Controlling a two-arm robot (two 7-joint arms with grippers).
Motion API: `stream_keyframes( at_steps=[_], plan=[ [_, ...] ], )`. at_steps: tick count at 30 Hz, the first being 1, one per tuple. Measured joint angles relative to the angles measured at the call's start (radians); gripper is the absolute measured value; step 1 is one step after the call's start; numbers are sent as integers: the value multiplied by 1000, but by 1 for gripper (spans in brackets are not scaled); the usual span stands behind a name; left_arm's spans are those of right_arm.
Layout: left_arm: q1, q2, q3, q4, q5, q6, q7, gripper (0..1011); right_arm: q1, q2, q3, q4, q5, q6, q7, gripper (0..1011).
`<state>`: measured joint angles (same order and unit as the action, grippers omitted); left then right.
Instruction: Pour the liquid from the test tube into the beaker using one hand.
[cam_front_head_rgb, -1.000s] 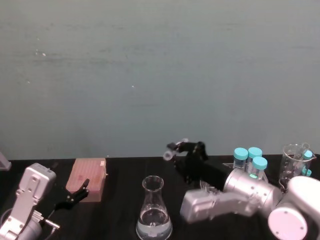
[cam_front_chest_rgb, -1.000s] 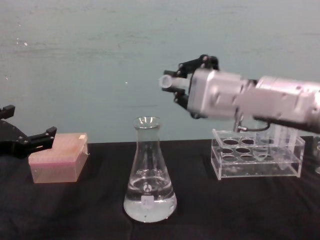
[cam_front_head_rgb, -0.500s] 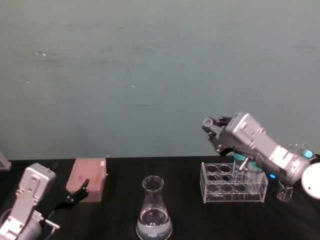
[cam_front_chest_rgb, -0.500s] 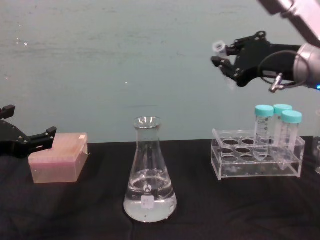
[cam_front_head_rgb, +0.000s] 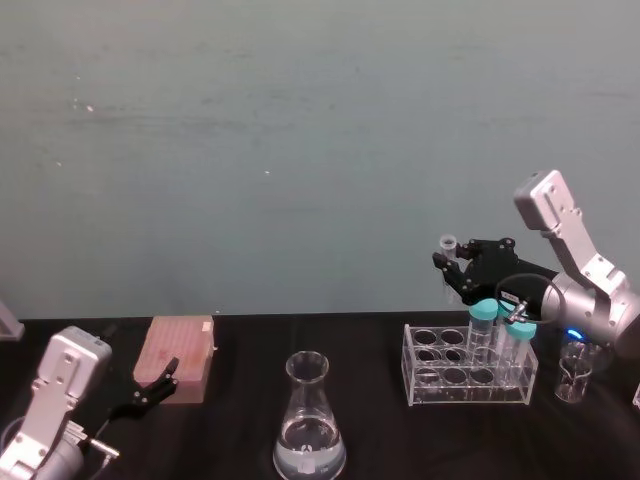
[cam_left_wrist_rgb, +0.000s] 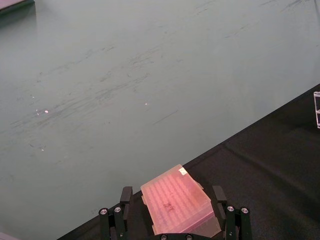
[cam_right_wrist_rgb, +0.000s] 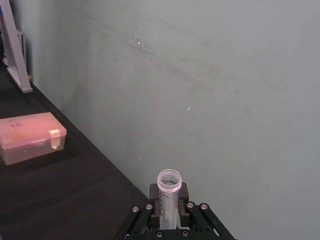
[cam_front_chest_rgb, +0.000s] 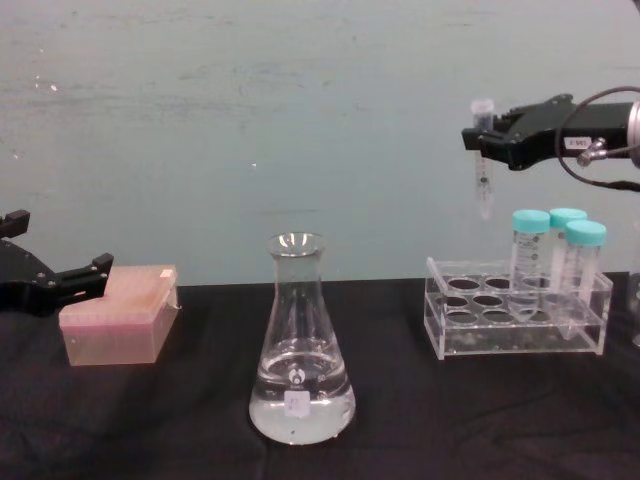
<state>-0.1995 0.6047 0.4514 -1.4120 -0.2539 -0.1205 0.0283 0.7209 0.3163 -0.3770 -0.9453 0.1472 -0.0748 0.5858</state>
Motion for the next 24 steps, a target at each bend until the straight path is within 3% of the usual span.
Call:
stream_keyframes(
  at_steps=[7, 24],
  plan=[
    [0, 0, 0, 0, 0, 0, 0, 1000, 10, 1, -5, 19, 43, 26, 30, 208],
    [0, 0, 0, 0, 0, 0, 0, 1000, -15, 22, -51, -34, 90, 76, 53, 208]
  ],
)
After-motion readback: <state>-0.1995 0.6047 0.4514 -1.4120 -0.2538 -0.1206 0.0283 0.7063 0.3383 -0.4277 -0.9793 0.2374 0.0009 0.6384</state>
